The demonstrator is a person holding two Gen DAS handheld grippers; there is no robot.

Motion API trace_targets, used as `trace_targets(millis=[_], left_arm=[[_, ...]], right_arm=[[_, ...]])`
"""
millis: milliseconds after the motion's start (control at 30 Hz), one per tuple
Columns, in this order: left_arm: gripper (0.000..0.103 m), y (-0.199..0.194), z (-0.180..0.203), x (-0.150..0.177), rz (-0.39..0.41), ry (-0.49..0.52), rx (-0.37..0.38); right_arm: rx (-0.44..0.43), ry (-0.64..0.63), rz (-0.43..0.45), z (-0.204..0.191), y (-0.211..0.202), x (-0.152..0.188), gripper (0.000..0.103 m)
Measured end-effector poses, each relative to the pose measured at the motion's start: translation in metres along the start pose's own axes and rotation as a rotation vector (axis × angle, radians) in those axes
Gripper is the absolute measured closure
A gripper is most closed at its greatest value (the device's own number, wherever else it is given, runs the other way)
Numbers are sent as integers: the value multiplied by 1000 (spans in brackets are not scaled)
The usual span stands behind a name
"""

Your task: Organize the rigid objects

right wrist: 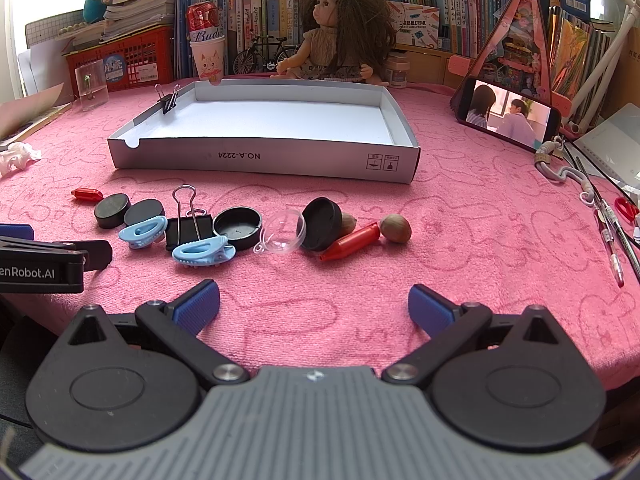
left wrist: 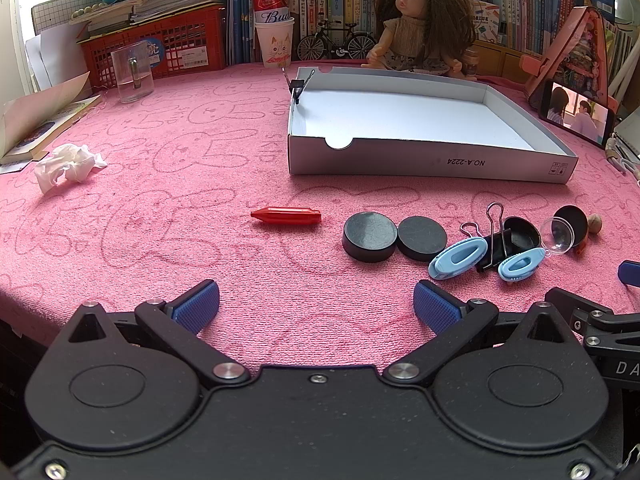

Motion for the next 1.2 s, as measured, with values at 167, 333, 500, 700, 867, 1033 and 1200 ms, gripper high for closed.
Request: trace_targets(millis=[167,333,500,700,867,1033,1200], left_arm=[[0,0,0,0,0,0,0],[0,0,0,0,0,0,-1],[0,0,0,0,0,2,2],[0,-3,1,0,3,8,6],[0,-3,0,-1,-4,2,0],[7,-8,-2,-4,4,-15,16],[12,-22,4,-13,63,1,34]], right_arm=[[0,0,0,0,1,0,0],[4,2,4,-1,2,0,0],[0,2,4,1,2,0,0],[2,3,5,0,1,0,0],[2,6,17,-2,-1,1,0],[-65,-20,75,-13,-9,-7,0],[-96,-48,106,-20,-13,-16,9]])
Point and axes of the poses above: each gripper's, at about its wrist camera, not at the fingertips, and y roughly the way its jaws point, z to its right, x to its underside, the point moved 10 cm from there along y, roughly the way its jaws point, and after that the axes turned 13 degrees about y, right-handed, at the moved point
